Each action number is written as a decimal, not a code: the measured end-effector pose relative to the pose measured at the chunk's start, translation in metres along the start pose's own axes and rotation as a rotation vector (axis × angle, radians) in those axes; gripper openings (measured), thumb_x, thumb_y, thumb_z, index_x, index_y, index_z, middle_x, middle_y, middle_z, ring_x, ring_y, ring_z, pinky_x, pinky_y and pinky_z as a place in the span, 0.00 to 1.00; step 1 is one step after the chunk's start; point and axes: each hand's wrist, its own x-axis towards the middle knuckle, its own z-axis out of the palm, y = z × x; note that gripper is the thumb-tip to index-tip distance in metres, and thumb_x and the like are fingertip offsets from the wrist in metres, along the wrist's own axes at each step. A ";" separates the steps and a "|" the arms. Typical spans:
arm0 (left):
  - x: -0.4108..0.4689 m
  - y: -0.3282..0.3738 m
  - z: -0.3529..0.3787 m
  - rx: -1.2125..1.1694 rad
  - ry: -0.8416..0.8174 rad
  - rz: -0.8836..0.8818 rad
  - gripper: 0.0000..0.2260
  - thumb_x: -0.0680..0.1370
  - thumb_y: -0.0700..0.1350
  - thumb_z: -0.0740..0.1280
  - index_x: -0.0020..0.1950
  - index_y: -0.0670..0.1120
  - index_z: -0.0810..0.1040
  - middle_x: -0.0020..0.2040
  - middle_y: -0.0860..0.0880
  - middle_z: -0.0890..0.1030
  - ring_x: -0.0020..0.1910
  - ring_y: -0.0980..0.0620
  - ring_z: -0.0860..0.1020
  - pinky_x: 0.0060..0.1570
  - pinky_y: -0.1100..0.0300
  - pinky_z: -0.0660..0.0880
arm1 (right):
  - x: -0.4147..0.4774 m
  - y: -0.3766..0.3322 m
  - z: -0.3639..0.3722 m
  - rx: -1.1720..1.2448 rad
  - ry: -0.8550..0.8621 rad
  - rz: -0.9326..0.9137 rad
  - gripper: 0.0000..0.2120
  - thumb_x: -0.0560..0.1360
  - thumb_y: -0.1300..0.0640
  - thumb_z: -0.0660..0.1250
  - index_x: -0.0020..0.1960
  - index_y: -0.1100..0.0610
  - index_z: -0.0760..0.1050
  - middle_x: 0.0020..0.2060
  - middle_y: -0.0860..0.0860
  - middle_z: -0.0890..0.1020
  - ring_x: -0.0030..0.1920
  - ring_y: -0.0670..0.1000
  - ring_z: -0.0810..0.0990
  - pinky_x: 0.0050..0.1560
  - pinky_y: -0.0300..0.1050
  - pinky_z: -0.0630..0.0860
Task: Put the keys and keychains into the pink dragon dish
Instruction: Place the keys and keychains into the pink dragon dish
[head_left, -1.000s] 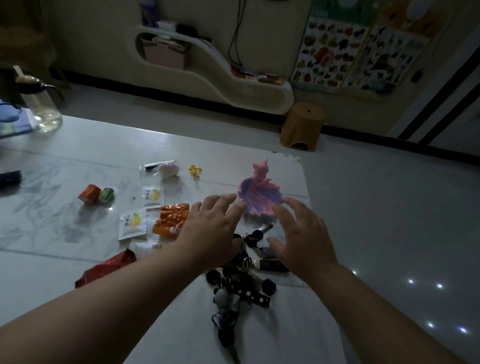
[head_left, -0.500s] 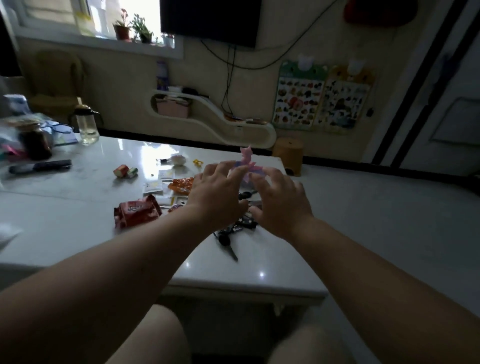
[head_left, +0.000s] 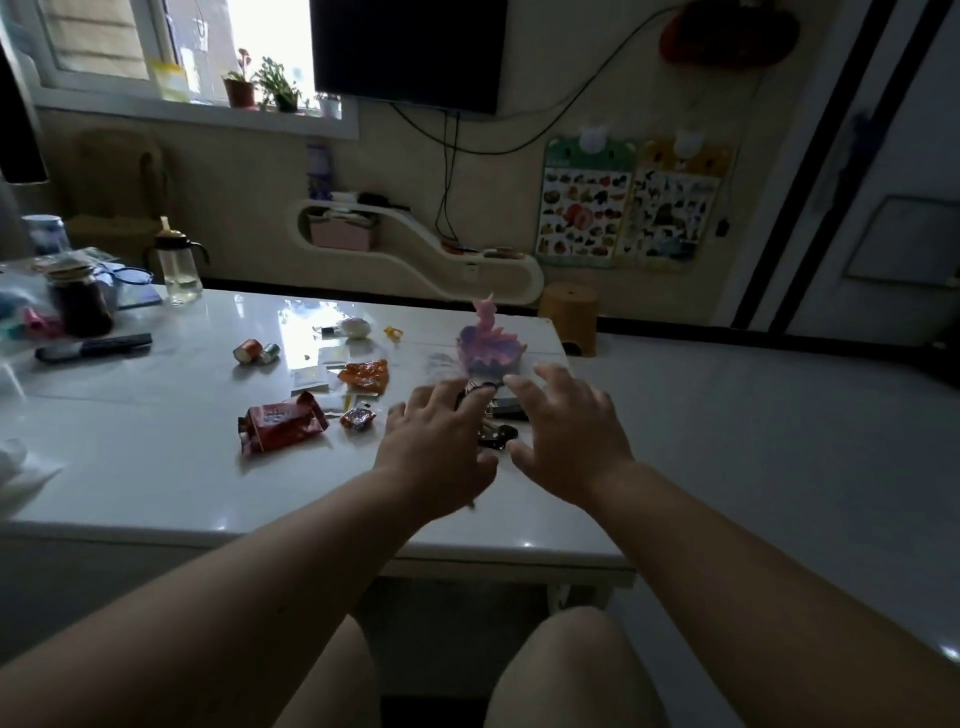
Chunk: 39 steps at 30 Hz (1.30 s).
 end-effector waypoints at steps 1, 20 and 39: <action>0.003 -0.005 0.009 0.008 -0.022 -0.006 0.33 0.71 0.59 0.63 0.73 0.55 0.54 0.74 0.45 0.58 0.71 0.42 0.57 0.64 0.41 0.60 | 0.004 0.002 0.010 0.008 -0.014 0.007 0.32 0.69 0.45 0.66 0.70 0.47 0.59 0.69 0.57 0.65 0.66 0.60 0.67 0.63 0.60 0.64; 0.056 -0.108 0.116 -0.138 -0.097 -0.294 0.35 0.68 0.69 0.58 0.72 0.59 0.57 0.75 0.48 0.58 0.72 0.45 0.56 0.67 0.39 0.57 | 0.020 0.055 0.168 0.170 -0.291 0.317 0.37 0.70 0.31 0.54 0.74 0.44 0.50 0.76 0.50 0.52 0.75 0.50 0.50 0.72 0.55 0.52; 0.070 -0.121 0.130 -0.322 -0.119 -0.303 0.31 0.70 0.67 0.60 0.71 0.61 0.60 0.74 0.54 0.60 0.71 0.54 0.56 0.68 0.51 0.54 | 0.225 0.057 0.201 0.084 -0.277 0.193 0.30 0.73 0.41 0.59 0.71 0.52 0.59 0.71 0.54 0.65 0.69 0.57 0.63 0.63 0.60 0.63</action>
